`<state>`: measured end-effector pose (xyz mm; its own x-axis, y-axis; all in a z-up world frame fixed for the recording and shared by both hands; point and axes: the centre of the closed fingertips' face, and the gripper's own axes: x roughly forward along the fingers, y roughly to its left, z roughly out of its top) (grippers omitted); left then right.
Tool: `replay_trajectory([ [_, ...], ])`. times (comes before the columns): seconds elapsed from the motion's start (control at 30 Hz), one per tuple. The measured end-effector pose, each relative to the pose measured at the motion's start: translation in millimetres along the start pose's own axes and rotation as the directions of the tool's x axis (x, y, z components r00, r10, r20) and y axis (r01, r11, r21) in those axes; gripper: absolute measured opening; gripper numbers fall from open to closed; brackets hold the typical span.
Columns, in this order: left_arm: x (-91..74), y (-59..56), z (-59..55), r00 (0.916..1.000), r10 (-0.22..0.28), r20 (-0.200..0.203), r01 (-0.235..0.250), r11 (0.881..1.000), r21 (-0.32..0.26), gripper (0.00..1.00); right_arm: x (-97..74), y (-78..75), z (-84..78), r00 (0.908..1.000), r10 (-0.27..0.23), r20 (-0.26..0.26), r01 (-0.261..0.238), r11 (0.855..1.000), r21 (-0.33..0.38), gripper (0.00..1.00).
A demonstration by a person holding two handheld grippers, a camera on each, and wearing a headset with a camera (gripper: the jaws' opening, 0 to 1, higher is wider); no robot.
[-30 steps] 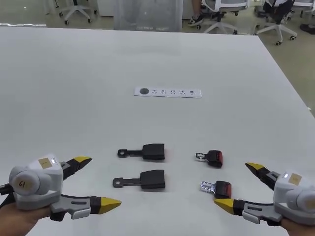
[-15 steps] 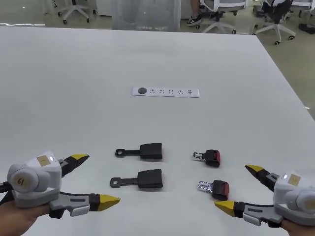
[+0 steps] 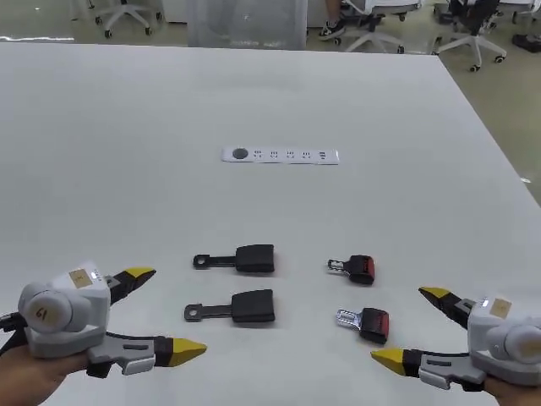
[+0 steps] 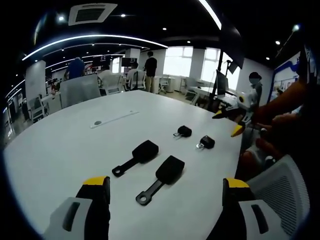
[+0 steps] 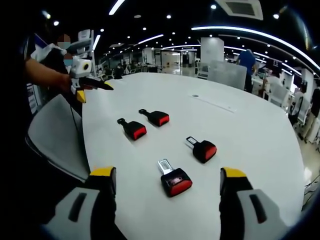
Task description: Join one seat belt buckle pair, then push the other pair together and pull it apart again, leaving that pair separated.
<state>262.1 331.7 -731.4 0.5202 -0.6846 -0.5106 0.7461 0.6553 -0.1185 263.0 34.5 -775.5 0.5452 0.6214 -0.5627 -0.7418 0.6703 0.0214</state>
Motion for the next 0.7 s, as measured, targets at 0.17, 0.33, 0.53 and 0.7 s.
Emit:
replay_trajectory([
  [0.17,5.9,-2.1,1.6,0.9999,-0.008,-0.010,0.008,1.000,0.005,0.95,0.0,-3.3,-5.6,0.9998,0.002,-0.021,-0.002,1.000,-0.002,0.84],
  [0.33,14.6,-5.4,2.4,0.9994,-0.019,-0.028,0.020,1.000,0.019,0.95,3.4,-4.7,-11.6,0.9990,0.015,-0.042,-0.015,1.000,-0.007,0.84],
  [0.53,25.4,-6.5,0.2,0.9986,-0.030,-0.043,0.031,0.999,0.026,0.94,8.5,-6.3,-15.3,0.9983,0.023,-0.053,-0.023,1.000,-0.005,0.83],
  [0.7,36.2,-3.3,-4.0,0.9974,-0.037,-0.061,0.039,0.999,0.026,0.93,12.9,-7.6,-17.7,0.9974,0.033,-0.065,-0.033,0.999,0.000,0.83],
])
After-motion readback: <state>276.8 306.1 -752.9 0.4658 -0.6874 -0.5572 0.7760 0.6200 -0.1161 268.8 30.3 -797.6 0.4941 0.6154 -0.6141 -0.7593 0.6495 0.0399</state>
